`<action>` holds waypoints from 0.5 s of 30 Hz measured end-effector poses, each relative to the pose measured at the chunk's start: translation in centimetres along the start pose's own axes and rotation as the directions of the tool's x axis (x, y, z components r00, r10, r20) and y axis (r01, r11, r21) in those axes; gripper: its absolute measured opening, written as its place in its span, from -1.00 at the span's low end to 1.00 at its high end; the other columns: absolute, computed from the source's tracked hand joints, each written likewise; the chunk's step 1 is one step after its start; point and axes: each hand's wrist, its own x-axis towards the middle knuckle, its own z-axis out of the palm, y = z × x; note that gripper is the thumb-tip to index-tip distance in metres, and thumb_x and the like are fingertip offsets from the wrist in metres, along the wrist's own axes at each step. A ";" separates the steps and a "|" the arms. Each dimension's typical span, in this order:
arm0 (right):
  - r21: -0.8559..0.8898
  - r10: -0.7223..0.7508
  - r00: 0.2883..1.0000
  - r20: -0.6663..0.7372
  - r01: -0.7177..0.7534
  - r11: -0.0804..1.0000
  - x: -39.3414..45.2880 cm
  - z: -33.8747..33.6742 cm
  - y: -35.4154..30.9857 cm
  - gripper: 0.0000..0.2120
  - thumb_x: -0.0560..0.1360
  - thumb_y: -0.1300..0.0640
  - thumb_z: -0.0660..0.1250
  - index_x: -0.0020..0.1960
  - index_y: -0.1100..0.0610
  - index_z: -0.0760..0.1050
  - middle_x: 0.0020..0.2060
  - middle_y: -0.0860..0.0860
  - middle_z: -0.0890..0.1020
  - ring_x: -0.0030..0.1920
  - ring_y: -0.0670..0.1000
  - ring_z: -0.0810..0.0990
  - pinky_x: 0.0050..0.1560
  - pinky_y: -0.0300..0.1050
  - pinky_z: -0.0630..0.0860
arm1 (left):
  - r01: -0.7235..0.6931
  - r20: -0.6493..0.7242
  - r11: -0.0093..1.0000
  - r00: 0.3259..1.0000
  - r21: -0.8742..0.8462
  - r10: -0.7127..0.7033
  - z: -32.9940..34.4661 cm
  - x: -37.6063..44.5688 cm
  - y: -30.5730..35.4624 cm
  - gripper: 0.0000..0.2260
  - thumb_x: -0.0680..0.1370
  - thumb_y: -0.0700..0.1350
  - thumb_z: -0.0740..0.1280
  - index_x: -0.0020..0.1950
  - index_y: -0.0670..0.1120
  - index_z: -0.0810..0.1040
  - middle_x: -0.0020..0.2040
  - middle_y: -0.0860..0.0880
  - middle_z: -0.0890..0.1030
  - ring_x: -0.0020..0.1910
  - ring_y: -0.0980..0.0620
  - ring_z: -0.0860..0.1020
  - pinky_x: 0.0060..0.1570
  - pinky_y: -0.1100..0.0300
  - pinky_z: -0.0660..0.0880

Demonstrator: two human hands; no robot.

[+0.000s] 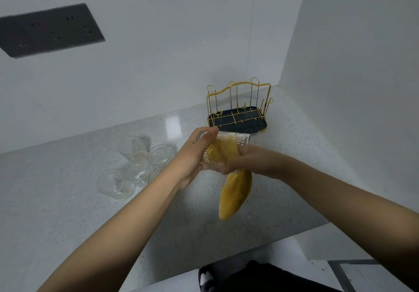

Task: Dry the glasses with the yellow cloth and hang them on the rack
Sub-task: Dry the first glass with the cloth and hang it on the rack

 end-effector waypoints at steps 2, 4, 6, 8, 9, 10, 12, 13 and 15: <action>-0.332 -0.058 0.998 0.000 0.055 0.942 -0.1 0.3 -0.1 -0.65 0.48 0.10 0.31 0.23 0.19 0.43 0.00 0.11 0.54 -0.04 0.03 0.53 -0.18 -0.32 0.43 | 0.131 0.027 0.991 0.991 -0.021 -0.130 0.0 -0.2 0.3 -0.47 0.48 0.19 0.37 0.32 -0.11 0.44 0.26 -0.19 0.54 0.09 -0.19 0.61 -0.20 -0.03 0.64; -0.519 -0.147 0.989 -0.004 0.124 0.846 -0.1 0.6 -0.1 -0.72 0.53 0.08 0.24 0.21 0.15 0.44 -0.08 0.02 0.53 -0.17 -0.13 0.50 -0.21 -0.39 0.38 | 0.233 0.065 0.972 0.971 -0.013 -0.232 -0.2 -0.5 0.5 -0.52 0.54 0.19 0.28 0.28 -0.13 0.48 0.12 -0.20 0.65 0.01 -0.18 0.66 -0.14 -0.09 0.65; -0.601 -0.170 0.985 0.009 0.141 0.787 -0.2 0.7 -0.3 -0.71 0.58 0.05 0.15 0.26 0.11 0.42 -0.01 -0.02 0.55 -0.22 -0.26 0.41 -0.25 -0.52 0.29 | 0.298 0.109 0.955 0.949 0.003 -0.296 -0.6 -0.7 0.7 -0.55 0.54 0.21 0.22 0.20 -0.12 0.53 -0.01 -0.18 0.70 -0.07 -0.17 0.68 -0.13 -0.09 0.65; -0.577 -0.170 0.985 -0.012 0.132 0.806 0.1 0.2 -0.5 -0.72 0.59 0.07 0.14 0.23 0.15 0.45 -0.02 0.00 0.58 -0.20 -0.21 0.44 -0.26 -0.55 0.33 | 0.265 0.145 0.964 0.953 0.018 -0.264 -0.9 -0.9 0.4 -0.50 0.51 0.23 0.24 0.24 -0.12 0.51 0.07 -0.21 0.67 0.00 -0.17 0.67 -0.01 -0.09 0.62; -0.533 -0.154 0.987 -0.034 0.112 0.839 0.1 -0.1 -0.7 -0.74 0.59 0.09 0.16 0.19 0.18 0.48 -0.07 0.01 0.58 -0.20 -0.17 0.48 -0.26 -0.54 0.36 | 0.211 0.155 0.977 0.966 0.001 -0.209 -1.0 -0.9 0.0 -0.47 0.49 0.22 0.28 0.30 -0.11 0.47 0.17 -0.21 0.63 0.06 -0.16 0.65 0.08 -0.09 0.59; -0.469 -0.131 0.990 -0.053 0.091 0.879 0.1 -0.3 -0.9 -0.76 0.58 0.10 0.17 0.14 0.20 0.50 -0.07 0.05 0.59 -0.18 -0.10 0.52 -0.24 -0.51 0.38 | 0.140 0.149 0.989 0.980 -0.046 -0.131 -1.0 -0.9 -0.5 -0.47 0.47 0.17 0.33 0.34 -0.09 0.43 0.26 -0.20 0.56 0.13 -0.15 0.62 0.13 -0.10 0.57; -0.255 -0.088 0.994 -0.061 0.070 0.964 0.1 -0.7 -1.1 -0.80 0.56 0.11 0.19 0.05 0.19 0.52 -0.08 0.09 0.60 -0.11 -0.02 0.55 -0.24 -0.43 0.43 | -0.002 0.121 0.980 0.992 -0.200 0.027 -0.7 -0.9 -1.6 -0.45 0.43 0.08 0.42 0.37 -0.03 0.40 0.33 -0.19 0.47 0.22 -0.19 0.56 0.09 -0.12 0.58; -0.130 -0.057 0.997 -0.049 0.050 0.990 0.0 -0.7 -1.1 -0.83 0.56 0.10 0.19 0.02 0.15 0.51 -0.10 0.05 0.59 -0.10 -0.04 0.54 -0.23 -0.39 0.42 | -0.052 0.101 0.971 0.992 -0.231 0.077 -0.5 -0.8 -2.0 -0.41 0.41 0.08 0.46 0.37 -0.06 0.39 0.34 -0.22 0.46 0.25 -0.21 0.54 0.03 -0.09 0.61; -0.040 -0.008 1.000 -0.009 0.008 0.999 -0.2 -0.6 -1.2 -0.79 0.57 0.05 0.17 0.11 0.10 0.47 -0.05 0.00 0.56 -0.09 -0.10 0.51 -0.24 -0.39 0.41 | -0.094 0.053 0.979 0.993 -0.179 0.106 -0.2 -0.7 -2.0 -0.39 0.45 0.12 0.45 0.38 -0.16 0.37 0.32 -0.30 0.47 0.20 -0.22 0.57 -0.10 0.03 0.63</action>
